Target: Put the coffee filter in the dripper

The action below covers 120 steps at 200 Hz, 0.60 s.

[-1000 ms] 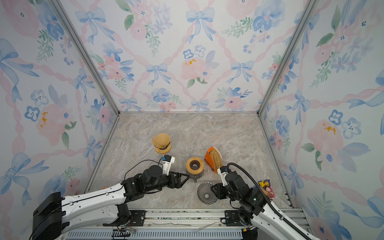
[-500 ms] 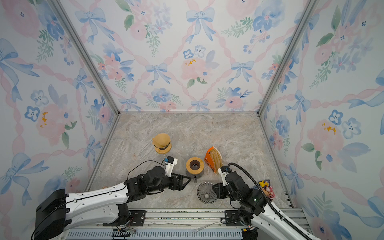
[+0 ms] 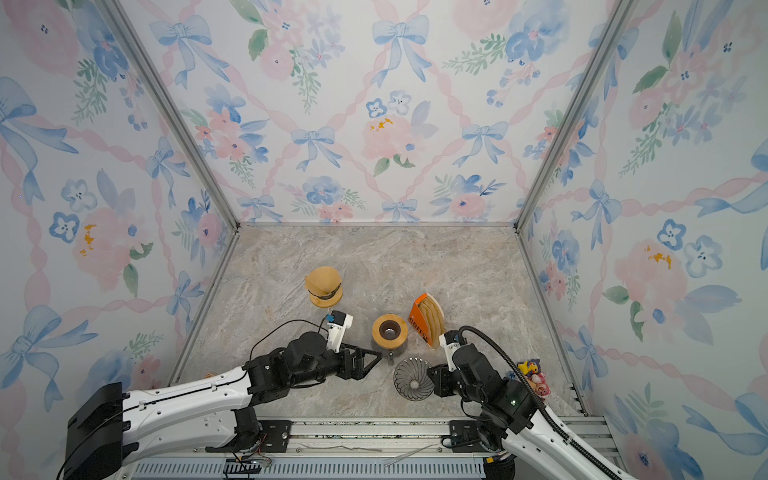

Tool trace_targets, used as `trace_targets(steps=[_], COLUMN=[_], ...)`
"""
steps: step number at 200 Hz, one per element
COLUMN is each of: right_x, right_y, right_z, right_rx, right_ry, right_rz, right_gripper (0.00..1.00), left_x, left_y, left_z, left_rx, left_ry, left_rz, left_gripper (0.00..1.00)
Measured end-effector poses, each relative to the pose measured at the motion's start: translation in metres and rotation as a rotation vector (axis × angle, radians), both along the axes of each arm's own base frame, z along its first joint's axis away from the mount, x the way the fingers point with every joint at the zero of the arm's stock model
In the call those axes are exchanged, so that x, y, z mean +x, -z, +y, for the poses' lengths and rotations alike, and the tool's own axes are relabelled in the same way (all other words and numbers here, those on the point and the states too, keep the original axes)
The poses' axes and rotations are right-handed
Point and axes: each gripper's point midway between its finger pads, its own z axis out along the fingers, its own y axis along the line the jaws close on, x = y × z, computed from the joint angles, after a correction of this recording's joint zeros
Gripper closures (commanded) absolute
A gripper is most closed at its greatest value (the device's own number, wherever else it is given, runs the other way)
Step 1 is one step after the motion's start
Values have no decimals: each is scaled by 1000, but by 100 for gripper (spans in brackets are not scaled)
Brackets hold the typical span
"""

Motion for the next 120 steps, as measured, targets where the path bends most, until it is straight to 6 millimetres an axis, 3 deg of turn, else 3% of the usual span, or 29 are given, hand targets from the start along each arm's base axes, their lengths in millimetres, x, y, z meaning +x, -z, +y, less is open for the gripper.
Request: trace_targets(steps=[42, 120], right_x=[1, 6], right_y=[-7, -50], right_z=[-4, -2], right_rx=[-2, 65], right_ry=[19, 56], right_rz=[-16, -53], right_gripper=[93, 93], left_x=[1, 3], left_y=[-4, -27], left_z=[0, -3], left_rx=[-6, -48], left_ry=[-3, -7], left_rz=[-11, -46], left_gripper=[2, 2])
